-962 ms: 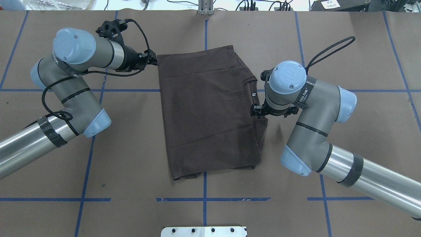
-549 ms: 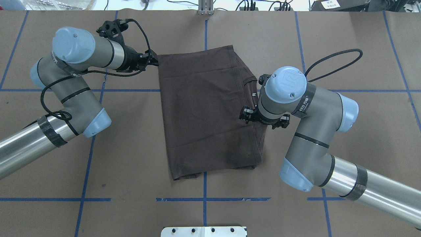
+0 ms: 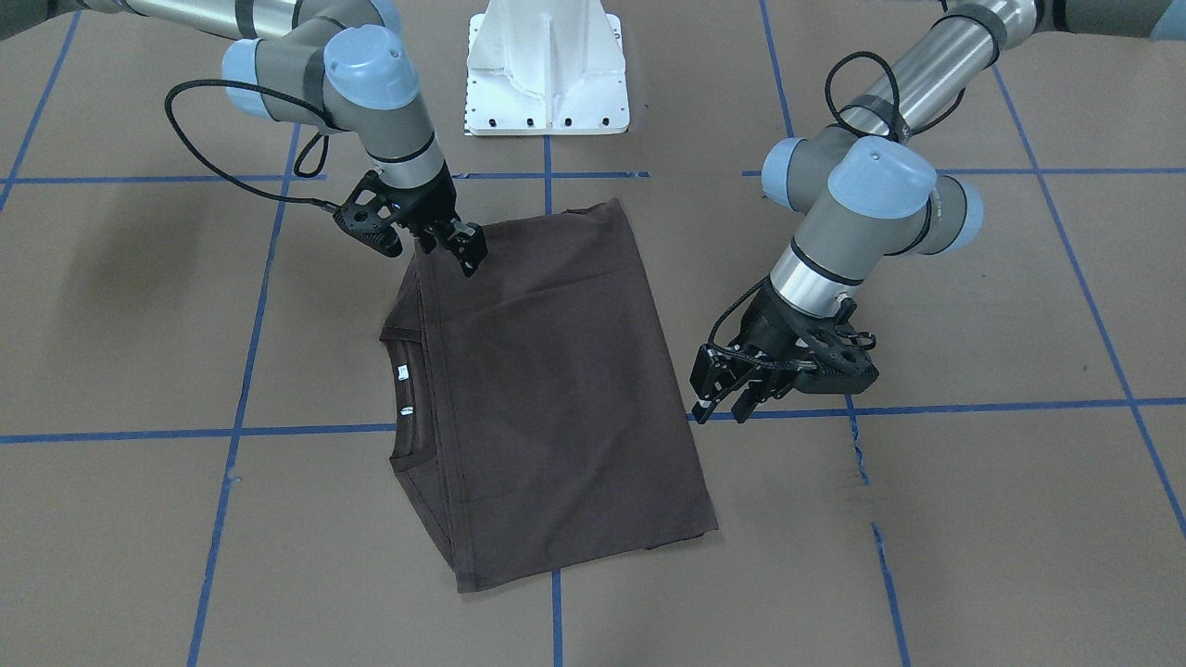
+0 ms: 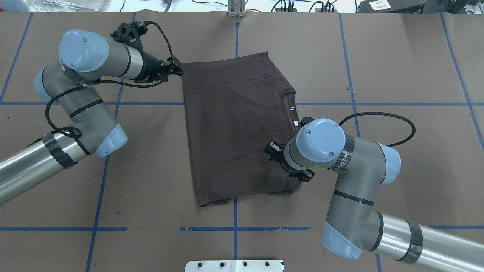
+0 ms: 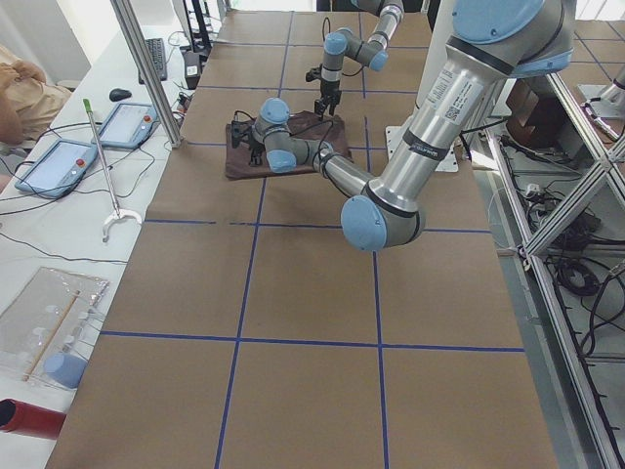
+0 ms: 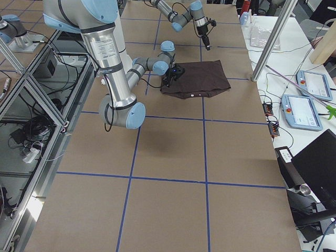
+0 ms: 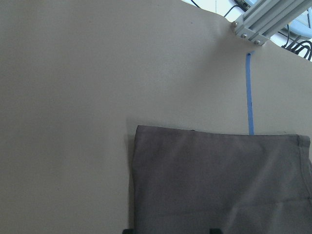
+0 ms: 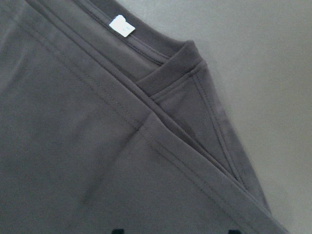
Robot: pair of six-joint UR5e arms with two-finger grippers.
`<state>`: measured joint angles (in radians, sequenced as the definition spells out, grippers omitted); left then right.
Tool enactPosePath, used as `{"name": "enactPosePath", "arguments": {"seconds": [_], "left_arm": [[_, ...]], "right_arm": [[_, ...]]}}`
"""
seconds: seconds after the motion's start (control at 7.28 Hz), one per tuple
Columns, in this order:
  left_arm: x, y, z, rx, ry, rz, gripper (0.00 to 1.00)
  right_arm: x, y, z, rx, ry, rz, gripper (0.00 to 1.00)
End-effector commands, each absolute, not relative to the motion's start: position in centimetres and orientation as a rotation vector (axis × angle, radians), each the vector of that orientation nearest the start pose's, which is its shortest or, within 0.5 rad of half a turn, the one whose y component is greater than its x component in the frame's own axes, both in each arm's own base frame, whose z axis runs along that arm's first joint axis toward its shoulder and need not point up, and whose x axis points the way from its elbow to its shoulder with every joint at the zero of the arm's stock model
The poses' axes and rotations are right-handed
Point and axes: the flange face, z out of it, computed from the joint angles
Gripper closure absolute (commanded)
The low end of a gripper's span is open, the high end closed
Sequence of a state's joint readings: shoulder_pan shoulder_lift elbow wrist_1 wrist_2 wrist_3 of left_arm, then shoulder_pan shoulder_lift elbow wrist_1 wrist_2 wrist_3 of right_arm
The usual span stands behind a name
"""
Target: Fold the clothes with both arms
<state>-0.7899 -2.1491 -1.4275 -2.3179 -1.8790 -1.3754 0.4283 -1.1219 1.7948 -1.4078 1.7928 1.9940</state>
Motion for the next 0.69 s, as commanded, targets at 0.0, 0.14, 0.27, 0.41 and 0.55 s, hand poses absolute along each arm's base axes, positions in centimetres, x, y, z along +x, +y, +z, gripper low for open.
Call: {"name": "enactPosePath", "arguments": {"seconds": [0.0,0.14,0.27,0.41,0.55], "left_arm": [[43.0,-57.9,29.6,0.316,1.168,-0.337,0.39],[43.0,-57.9,29.7,0.316,1.167,-0.338,0.39],[43.0,-57.9,29.7,0.316,1.167,-0.338,0.39],[43.0,-57.9,29.7,0.315,1.165,-0.338,0.39],[43.1,-57.8,29.7,0.314,1.166,-0.337,0.39]], "right_arm": [[-53.1,-35.3,31.4,-0.220,-0.817,0.726,0.20],[-53.0,-35.3,31.7,-0.220,-0.812,0.727,0.21],[-53.1,-35.1,32.3,-0.222,-0.799,0.726,0.21],[-53.2,-35.0,32.6,-0.223,-0.793,0.725,0.21],[-53.3,-34.9,32.7,-0.223,-0.791,0.724,0.26]]}}
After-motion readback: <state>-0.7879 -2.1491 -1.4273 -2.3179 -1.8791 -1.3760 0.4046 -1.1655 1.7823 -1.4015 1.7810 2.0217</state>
